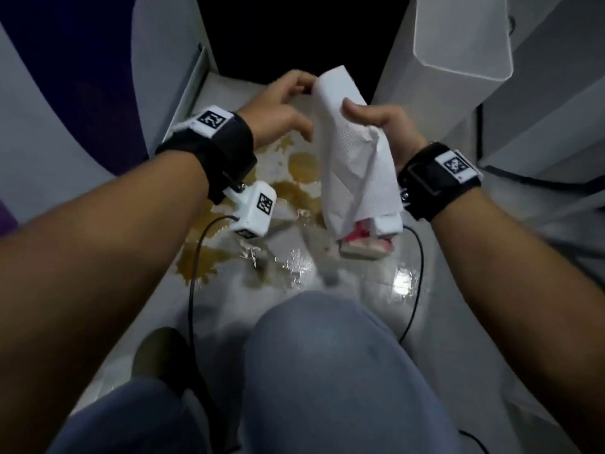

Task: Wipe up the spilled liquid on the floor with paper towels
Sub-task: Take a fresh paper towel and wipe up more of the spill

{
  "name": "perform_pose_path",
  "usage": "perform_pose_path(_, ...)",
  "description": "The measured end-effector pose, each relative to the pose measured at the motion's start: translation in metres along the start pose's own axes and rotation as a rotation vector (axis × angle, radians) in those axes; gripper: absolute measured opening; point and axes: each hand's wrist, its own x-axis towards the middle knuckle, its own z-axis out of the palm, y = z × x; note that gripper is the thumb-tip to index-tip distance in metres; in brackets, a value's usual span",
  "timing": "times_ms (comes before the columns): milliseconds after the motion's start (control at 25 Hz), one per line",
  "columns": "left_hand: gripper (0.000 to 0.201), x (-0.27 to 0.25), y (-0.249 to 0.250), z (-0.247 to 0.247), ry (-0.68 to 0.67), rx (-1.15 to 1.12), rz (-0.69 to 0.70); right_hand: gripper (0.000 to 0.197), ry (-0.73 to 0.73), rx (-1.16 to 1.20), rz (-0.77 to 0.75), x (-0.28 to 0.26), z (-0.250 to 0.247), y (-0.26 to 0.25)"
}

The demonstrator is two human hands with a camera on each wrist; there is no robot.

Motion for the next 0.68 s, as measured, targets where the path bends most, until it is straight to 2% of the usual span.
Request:
perform_pose_path(80, 0.053, -0.007, -0.016, -0.007, 0.0, 0.032, -0.097, 0.041, -0.062, -0.009, 0.041, 0.016, 0.007, 0.012)
perform_pose_path(200, 0.034, -0.018, -0.039, -0.016, 0.077, 0.02, -0.224, 0.044, -0.103, 0.053, 0.096, 0.032, 0.021, 0.023)
perform_pose_path(320, 0.018, -0.036, -0.07, -0.025, 0.183, -0.126, -0.31, 0.061, 0.035, 0.215, 0.074, 0.049, 0.023, 0.041)
perform_pose_path(400, 0.014, -0.048, -0.096, -0.029, 0.266, -0.205, -0.383, 0.083, -0.073, 0.328, 0.114, 0.057, 0.021, 0.064)
perform_pose_path(480, 0.023, -0.06, -0.124, -0.034, 0.357, -0.262, -0.448, 0.098, -0.154, 0.376, 0.156, 0.069, 0.02, 0.094)
perform_pose_path(600, 0.024, -0.076, -0.162, -0.04, 0.452, -0.284, -0.519, 0.097, -0.17, 0.436, 0.19, 0.084, 0.015, 0.13)
perform_pose_path(680, 0.019, -0.084, -0.175, -0.043, 0.487, -0.297, -0.547, 0.083, -0.134, 0.397, 0.155, 0.089, 0.016, 0.144)
